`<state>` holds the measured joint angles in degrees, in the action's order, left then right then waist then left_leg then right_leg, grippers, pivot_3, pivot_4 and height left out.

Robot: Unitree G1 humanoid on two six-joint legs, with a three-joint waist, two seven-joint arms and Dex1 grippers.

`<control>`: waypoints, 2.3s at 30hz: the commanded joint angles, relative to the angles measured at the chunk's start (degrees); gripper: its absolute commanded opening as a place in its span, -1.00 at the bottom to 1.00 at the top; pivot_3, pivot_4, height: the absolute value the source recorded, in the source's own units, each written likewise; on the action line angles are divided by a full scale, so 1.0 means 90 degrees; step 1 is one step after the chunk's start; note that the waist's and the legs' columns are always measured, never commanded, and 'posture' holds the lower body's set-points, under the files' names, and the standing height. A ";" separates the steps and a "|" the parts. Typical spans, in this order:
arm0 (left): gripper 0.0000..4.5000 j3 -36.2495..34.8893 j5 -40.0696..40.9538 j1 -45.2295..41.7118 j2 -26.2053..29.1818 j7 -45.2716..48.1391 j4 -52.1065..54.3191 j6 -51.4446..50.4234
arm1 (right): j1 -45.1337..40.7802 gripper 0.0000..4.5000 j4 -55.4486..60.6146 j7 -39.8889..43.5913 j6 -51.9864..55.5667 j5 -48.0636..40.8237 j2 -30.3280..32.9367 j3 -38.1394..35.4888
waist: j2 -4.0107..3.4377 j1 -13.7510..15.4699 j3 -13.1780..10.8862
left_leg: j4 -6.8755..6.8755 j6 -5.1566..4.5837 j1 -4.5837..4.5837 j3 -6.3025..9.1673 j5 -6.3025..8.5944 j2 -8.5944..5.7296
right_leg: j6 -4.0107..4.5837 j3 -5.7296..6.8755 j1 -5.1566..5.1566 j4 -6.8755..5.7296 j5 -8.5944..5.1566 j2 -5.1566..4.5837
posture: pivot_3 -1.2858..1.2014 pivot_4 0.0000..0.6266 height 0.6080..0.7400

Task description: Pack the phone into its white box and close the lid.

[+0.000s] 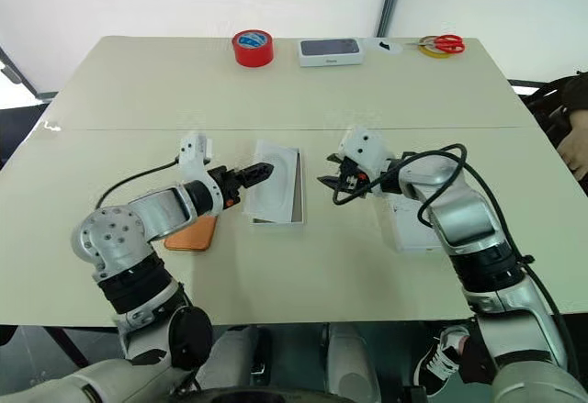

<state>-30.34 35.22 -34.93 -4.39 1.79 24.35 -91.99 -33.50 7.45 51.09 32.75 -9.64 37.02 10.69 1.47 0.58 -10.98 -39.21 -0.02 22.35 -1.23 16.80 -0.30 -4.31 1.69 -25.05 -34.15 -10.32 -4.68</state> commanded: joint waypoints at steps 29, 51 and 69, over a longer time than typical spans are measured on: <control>1.00 0.1265 -0.0330 0.4317 0.4733 0.4308 0.0873 0.5862 | -0.1993 -0.97 -0.3041 -0.2749 0.0348 0.1866 -0.3139 0.1298 | -0.0010 -0.0154 -0.0002 | 0.0017 0.0007 0.0011 -0.0009 -0.0004 0.0007 | 0.0032 0.0002 -0.0033 -0.0010 -0.0007 -0.0027 | 0.03 -0.52 0.87; 1.00 0.1534 -0.0350 0.4270 0.4747 0.4113 0.0830 0.6073 | -0.1269 -0.97 -0.0848 -0.0745 0.0145 0.2090 -0.2015 0.2013 | -0.0010 -0.0149 -0.0002 | 0.0018 0.0005 0.0010 -0.0007 -0.0002 0.0013 | 0.0020 0.0003 -0.0031 -0.0009 -0.0003 -0.0013 | 0.03 -0.52 0.87; 1.00 0.1405 -0.0300 0.4510 0.4828 0.4219 0.0939 0.6096 | -0.1327 -0.97 -0.0774 0.1025 -0.1395 0.2983 -0.0725 0.2900 | -0.0006 -0.0137 0.0000 | 0.0017 0.0005 0.0008 -0.0006 -0.0002 0.0016 | 0.0029 0.0002 -0.0027 -0.0002 -0.0010 -0.0009 | 0.03 -0.52 0.87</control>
<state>-16.58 31.94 5.77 38.40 39.76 30.60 -38.26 -45.18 -0.31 59.14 21.03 15.71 29.54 36.67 1.41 -0.66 -10.98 -39.06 0.02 22.42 -1.29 16.78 -0.16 -4.05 1.72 -25.29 -34.17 -10.41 -4.77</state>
